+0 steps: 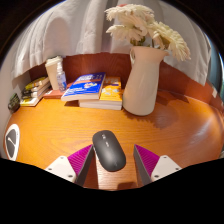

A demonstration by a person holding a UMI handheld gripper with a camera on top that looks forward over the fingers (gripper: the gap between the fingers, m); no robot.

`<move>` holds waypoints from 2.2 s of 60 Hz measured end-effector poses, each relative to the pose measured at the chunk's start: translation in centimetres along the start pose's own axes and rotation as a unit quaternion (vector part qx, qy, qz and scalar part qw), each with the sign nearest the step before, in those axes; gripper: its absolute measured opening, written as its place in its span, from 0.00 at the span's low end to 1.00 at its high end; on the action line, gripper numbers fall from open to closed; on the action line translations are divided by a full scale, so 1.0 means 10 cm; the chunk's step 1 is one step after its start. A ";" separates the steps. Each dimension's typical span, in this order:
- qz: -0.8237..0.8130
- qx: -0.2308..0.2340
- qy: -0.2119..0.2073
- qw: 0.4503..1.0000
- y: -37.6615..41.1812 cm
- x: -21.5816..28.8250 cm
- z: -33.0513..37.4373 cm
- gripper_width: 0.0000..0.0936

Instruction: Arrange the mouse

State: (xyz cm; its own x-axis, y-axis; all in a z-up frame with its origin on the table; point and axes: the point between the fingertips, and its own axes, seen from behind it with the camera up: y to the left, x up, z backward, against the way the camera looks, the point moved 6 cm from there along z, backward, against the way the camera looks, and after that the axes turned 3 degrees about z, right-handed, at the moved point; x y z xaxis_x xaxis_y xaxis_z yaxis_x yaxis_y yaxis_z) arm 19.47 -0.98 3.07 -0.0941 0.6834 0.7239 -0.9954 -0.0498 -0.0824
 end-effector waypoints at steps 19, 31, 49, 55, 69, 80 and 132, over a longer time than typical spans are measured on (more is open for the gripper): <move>-0.030 0.014 0.006 0.999 -0.01 0.17 -0.25 0.60; -0.034 0.014 0.011 0.999 0.01 0.19 -0.27 0.43; -0.056 -0.009 -0.012 0.998 0.23 0.94 0.29 0.33; -0.062 -0.018 -0.074 0.995 0.56 1.51 0.78 0.33; -0.041 0.019 -0.166 0.985 2.04 2.28 1.66 0.34; -0.011 0.078 -0.121 0.990 3.47 1.80 1.41 0.33; -0.012 0.078 0.032 0.996 4.46 0.41 0.82 0.88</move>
State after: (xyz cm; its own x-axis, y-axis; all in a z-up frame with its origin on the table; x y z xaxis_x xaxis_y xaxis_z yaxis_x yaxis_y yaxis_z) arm -25.50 -6.39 8.01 -0.0746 0.7307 0.6787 -0.9889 -0.1420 0.0442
